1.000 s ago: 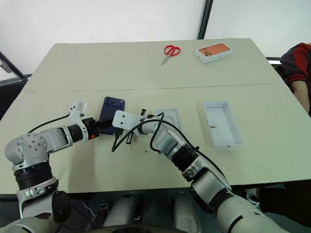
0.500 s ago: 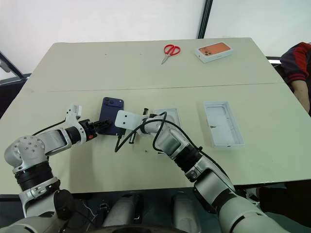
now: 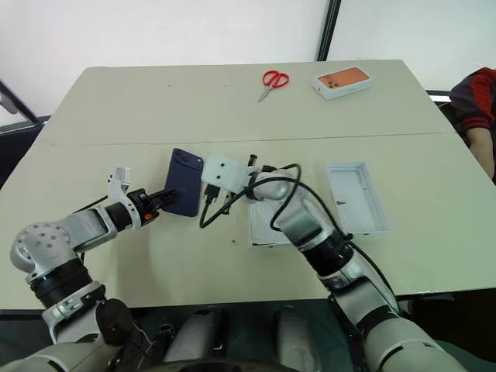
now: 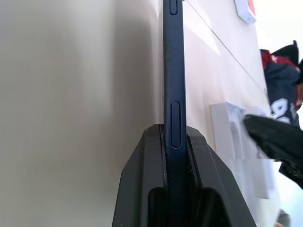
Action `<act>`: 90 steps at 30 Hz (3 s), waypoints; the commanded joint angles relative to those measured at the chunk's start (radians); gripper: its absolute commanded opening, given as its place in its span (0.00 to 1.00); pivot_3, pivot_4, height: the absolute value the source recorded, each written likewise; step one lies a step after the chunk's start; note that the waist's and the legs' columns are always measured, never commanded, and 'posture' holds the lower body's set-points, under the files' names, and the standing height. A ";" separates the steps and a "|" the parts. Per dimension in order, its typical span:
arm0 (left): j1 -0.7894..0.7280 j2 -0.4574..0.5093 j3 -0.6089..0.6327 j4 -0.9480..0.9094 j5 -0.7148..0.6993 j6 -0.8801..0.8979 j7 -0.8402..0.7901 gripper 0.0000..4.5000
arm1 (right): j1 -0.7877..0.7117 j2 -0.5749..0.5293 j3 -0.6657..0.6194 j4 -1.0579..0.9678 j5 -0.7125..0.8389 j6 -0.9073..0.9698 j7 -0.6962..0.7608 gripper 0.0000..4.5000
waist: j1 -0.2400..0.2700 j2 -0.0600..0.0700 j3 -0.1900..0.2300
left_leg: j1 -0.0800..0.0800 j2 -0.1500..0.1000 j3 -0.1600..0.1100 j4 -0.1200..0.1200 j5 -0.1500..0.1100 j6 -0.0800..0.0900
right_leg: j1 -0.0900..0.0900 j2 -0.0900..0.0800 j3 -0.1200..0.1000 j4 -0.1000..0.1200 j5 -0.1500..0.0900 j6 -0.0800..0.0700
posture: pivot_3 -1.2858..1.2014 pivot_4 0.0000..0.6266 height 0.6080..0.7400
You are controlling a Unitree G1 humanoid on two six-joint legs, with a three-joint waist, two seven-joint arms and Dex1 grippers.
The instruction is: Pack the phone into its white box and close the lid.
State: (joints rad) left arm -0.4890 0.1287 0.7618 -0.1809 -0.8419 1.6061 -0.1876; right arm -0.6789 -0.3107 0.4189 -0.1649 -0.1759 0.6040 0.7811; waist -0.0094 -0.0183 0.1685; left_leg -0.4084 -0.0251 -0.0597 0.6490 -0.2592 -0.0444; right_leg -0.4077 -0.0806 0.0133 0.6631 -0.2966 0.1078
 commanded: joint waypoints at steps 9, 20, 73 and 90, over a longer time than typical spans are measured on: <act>0.001 -0.296 -0.111 -0.130 -0.328 0.008 0.242 0.01 | 0.222 -0.343 -0.291 -0.156 0.202 -0.063 0.158 0.00 | -0.008 -0.002 0.002 | 0.002 0.001 0.001 0.000 -0.002 0.003 | 0.002 0.001 0.001 -0.001 0.000 0.000 | 0.52 0.24 1.00; 0.024 -0.306 -0.257 -0.040 -0.434 0.008 0.458 0.01 | 0.235 -0.406 -0.331 -0.118 0.223 -0.085 0.133 0.00 | 0.002 -0.002 0.002 | 0.001 0.001 0.001 0.001 -0.001 0.003 | 0.002 0.001 0.001 0.000 0.000 0.000 | 0.52 0.24 1.00; 0.408 0.719 -0.720 -0.312 0.044 -1.106 -0.290 0.99 | 0.172 -0.301 -0.138 -0.271 0.257 0.116 0.079 0.00 | -0.002 0.005 0.004 | 0.002 0.003 0.005 -0.004 0.000 0.001 | 0.000 0.005 0.004 -0.002 -0.001 -0.002 | 0.52 0.24 1.00; 0.517 0.663 -0.709 -0.307 0.210 -1.235 -0.596 0.99 | 0.076 -0.308 0.076 -0.281 0.224 0.329 0.046 0.00 | -0.003 0.005 0.005 | 0.000 0.003 0.002 -0.002 -0.002 0.005 | 0.004 0.001 0.000 -0.008 0.002 -0.005 | 0.52 0.24 1.00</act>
State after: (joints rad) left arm 0.0354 0.7970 0.0287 -0.4564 -0.6398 0.3835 -0.7779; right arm -0.5994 -0.6127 0.4923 -0.4092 0.0453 0.9370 0.8208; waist -0.0129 -0.0129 0.1734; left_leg -0.4080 -0.0221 -0.0579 0.6470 -0.2616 -0.0391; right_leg -0.4042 -0.0788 0.0131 0.6552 -0.2949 0.1033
